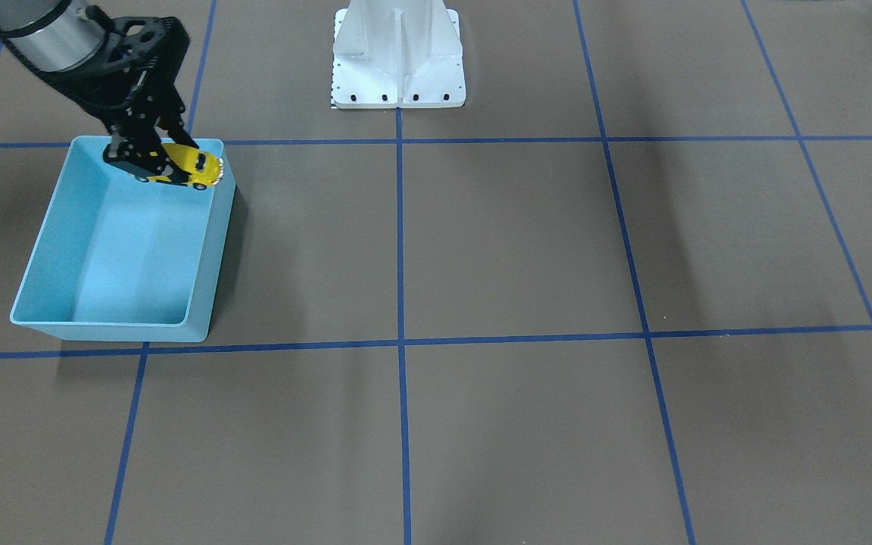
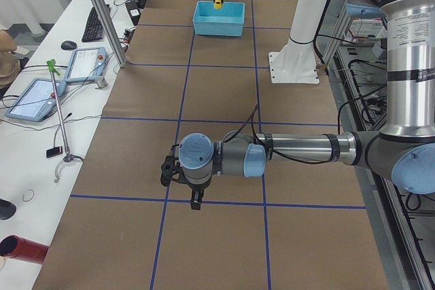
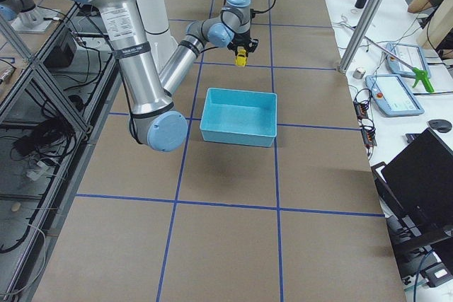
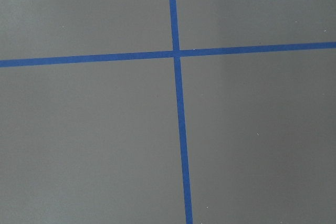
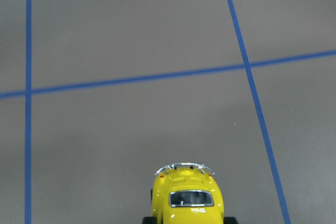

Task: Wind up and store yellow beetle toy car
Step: 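Lift the car with the right gripper and carry it over the bin, then lower the car into the blue bin and open the right gripper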

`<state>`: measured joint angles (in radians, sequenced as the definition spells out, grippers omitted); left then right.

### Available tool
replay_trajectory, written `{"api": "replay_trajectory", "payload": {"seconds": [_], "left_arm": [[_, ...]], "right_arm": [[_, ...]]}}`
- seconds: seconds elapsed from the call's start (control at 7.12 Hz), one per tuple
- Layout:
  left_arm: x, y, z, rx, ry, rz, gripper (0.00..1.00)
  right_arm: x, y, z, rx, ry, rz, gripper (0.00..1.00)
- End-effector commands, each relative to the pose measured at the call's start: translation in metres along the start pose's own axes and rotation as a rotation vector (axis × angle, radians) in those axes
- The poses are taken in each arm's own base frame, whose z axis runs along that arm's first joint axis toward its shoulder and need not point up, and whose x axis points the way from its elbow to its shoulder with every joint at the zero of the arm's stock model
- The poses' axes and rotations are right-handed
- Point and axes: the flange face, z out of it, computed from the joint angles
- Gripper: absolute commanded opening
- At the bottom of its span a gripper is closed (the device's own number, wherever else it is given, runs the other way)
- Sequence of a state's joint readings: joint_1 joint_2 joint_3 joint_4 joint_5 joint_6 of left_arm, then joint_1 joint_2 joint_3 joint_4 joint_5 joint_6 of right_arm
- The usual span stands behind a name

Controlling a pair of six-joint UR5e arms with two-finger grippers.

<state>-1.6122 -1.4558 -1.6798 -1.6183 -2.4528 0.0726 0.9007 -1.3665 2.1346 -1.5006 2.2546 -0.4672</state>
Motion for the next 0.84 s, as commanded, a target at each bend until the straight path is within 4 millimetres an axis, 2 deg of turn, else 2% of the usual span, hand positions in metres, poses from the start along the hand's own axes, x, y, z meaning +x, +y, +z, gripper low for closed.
{"api": "replay_trajectory", "payload": {"seconds": [0.0, 0.28, 0.56, 0.7], "left_arm": [[0.0, 0.0, 0.0, 0.0, 0.0, -0.001, 1.0], [0.0, 0.0, 0.0, 0.0, 0.0, -0.001, 1.0], [0.0, 0.0, 0.0, 0.0, 0.0, 0.001, 1.0], [0.0, 0.0, 0.0, 0.0, 0.0, -0.001, 1.0]], "right_arm": [[0.022, 0.077, 0.034, 0.038, 0.0, -0.03, 0.0], [0.027, 0.113, 0.059, 0.053, -0.003, -0.007, 0.0], [0.04, 0.156, 0.101, 0.069, -0.014, 0.025, 0.0], [0.037, 0.163, 0.118, 0.094, -0.021, 0.07, 0.0]]}}
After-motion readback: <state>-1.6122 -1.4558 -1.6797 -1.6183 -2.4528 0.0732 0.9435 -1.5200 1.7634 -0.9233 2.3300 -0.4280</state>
